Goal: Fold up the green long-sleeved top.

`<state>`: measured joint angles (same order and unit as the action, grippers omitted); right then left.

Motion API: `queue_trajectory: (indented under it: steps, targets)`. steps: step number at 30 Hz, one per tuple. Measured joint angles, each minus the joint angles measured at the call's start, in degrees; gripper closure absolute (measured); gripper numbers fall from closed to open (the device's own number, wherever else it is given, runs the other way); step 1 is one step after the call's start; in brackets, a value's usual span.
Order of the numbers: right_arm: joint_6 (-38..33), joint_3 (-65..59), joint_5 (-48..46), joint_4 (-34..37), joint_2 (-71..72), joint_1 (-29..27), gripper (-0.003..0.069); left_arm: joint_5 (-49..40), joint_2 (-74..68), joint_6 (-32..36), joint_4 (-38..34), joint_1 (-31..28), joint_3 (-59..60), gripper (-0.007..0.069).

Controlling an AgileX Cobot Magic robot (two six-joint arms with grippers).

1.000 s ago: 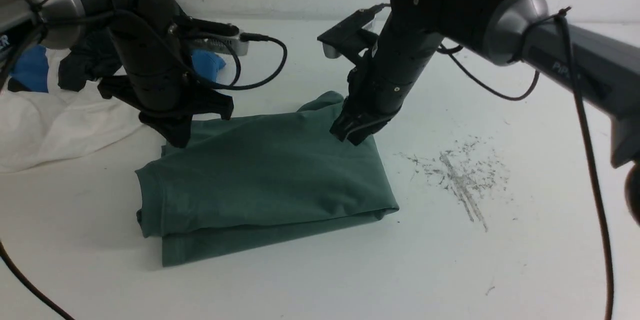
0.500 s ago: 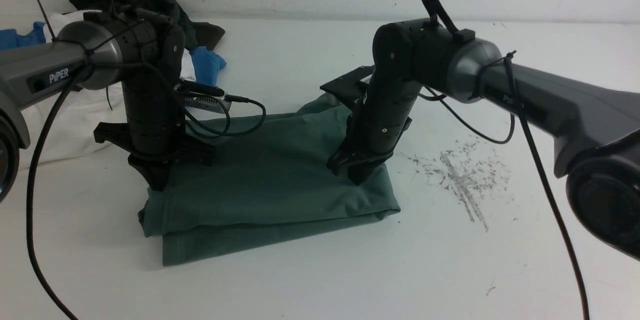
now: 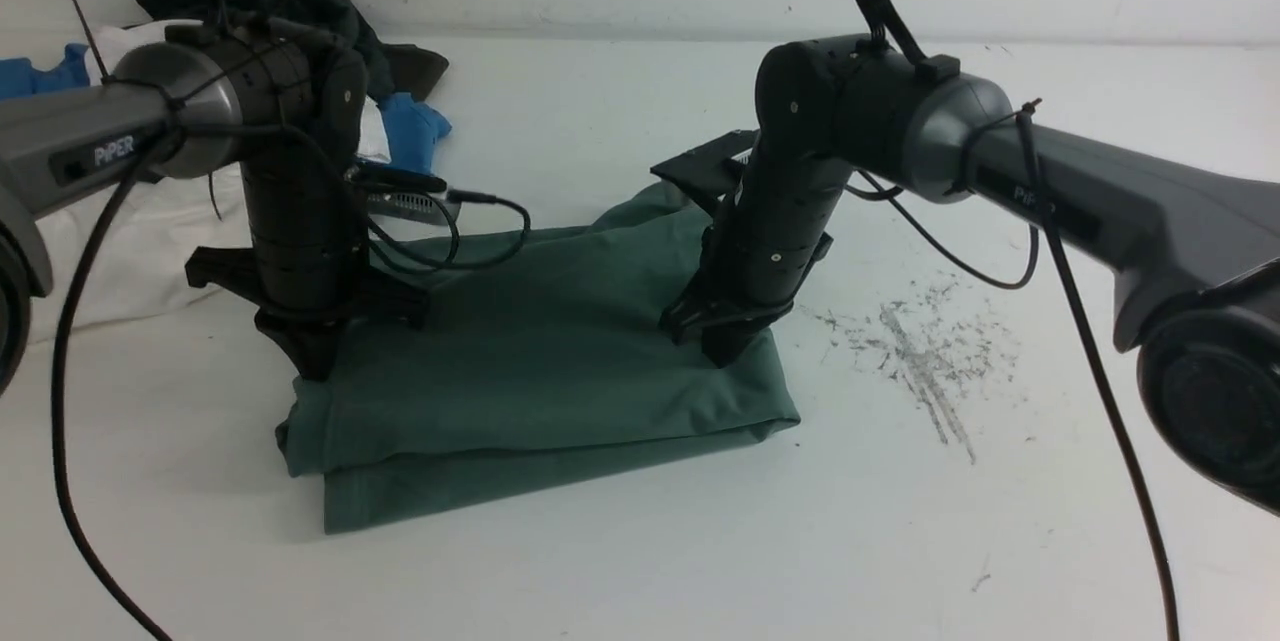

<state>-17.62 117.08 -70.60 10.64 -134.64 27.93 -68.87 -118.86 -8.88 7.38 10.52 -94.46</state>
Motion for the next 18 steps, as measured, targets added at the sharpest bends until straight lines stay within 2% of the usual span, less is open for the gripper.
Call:
queue_trajectory:
  steps: [5, 6, 8, 9, 11, 13, 18]
  targets:
    - [-0.1, 0.0, 0.0, 0.7, 0.0, 0.0, 0.0673, 5.1, 6.3, 0.6, -6.5, 0.2, -0.2, 0.0629]
    - [-0.2, 0.0, 0.0, 1.2, 0.0, 0.0, 0.0673, 7.6, 6.9, 3.1, -12.2, 0.5, -1.1, 0.0629]
    - [-0.2, 0.0, 0.0, 1.6, 0.0, 0.0, 0.0673, 9.6, 6.2, 7.2, -18.8, 0.9, -2.6, 0.0629]
    - [-0.2, 0.0, 0.0, 1.7, 0.0, 0.0, 0.0673, 9.7, 5.8, 8.2, -19.5, 1.0, -3.0, 0.0629]
    - [-0.2, 0.0, 0.0, 1.8, 0.0, 0.0, 0.0673, 10.6, 2.3, 15.6, -28.3, 1.5, -6.0, 0.0629]
    - [-0.2, 0.0, 0.0, 1.9, 0.0, 0.0, 0.0673, 11.2, -1.1, 19.3, -31.7, 1.8, -7.9, 0.0629]
    - [-0.2, 0.0, 0.0, 2.3, 0.0, 0.0, 0.0673, 14.7, -8.2, 21.4, -33.7, 1.9, -11.6, 0.0629]
